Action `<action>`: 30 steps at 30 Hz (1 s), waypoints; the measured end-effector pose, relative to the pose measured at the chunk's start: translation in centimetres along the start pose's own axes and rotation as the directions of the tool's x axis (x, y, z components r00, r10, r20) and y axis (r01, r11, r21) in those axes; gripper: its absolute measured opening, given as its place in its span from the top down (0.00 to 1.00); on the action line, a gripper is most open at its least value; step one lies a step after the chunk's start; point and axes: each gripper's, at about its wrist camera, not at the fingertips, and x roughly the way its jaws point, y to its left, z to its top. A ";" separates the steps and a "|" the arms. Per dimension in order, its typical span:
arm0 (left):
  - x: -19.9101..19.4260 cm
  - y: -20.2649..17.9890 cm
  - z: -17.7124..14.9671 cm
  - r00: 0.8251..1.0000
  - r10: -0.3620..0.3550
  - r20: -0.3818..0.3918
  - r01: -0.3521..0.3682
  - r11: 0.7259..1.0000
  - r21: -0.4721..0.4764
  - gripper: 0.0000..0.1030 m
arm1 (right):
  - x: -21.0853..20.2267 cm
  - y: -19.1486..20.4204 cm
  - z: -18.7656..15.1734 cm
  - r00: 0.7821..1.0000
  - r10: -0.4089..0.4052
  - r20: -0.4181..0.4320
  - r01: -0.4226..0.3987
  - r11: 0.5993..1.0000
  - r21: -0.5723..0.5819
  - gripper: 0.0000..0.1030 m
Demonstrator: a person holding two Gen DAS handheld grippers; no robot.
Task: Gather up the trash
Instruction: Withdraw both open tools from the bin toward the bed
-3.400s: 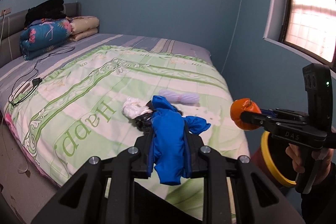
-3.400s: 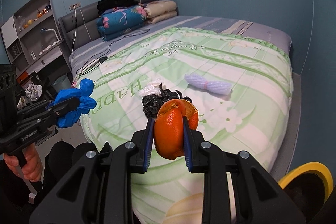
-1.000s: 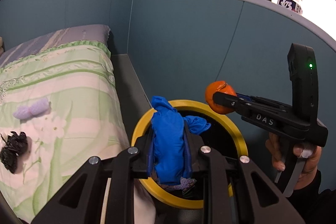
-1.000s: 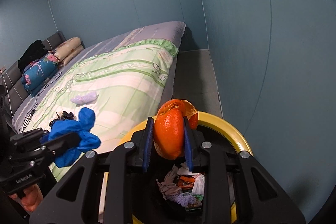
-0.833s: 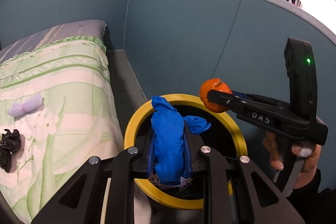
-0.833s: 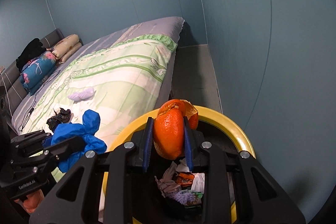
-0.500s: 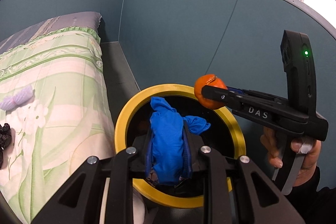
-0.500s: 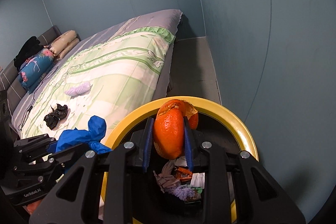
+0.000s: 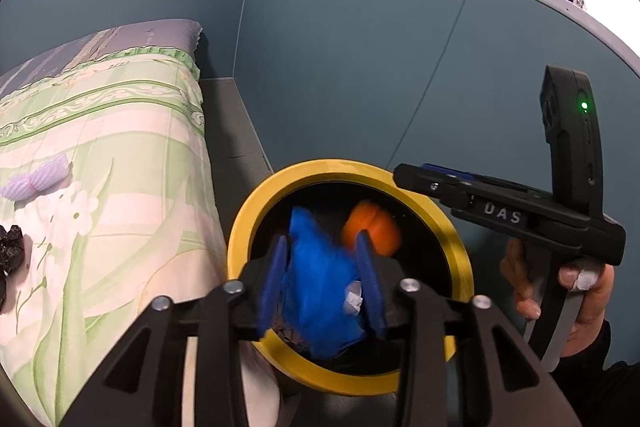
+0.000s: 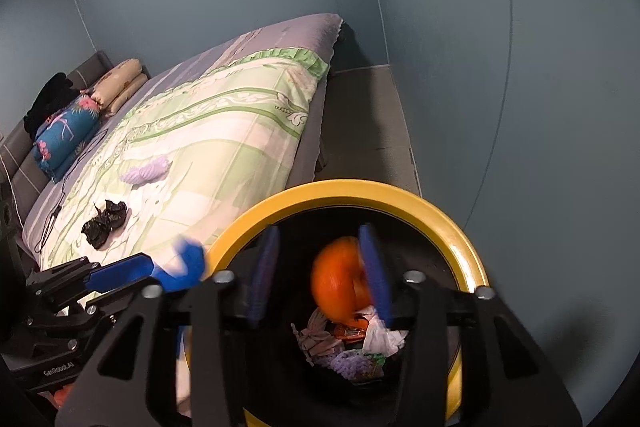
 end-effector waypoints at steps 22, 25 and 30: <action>-5.7 6.0 0.7 0.979 0.136 0.154 -0.115 0.984 -0.138 0.09 | -2.1 4.0 2.0 0.987 0.069 0.143 -0.060 0.996 -0.068 0.23; -7.1 7.8 0.7 0.970 0.167 0.179 -0.137 0.976 -0.167 0.08 | -2.0 5.6 2.7 0.982 0.097 0.162 -0.081 0.991 -0.103 0.19; -9.8 11.1 0.0 0.953 0.225 0.204 -0.180 0.960 -0.216 0.08 | -1.7 9.0 3.6 0.971 0.154 0.182 -0.123 0.978 -0.169 0.14</action>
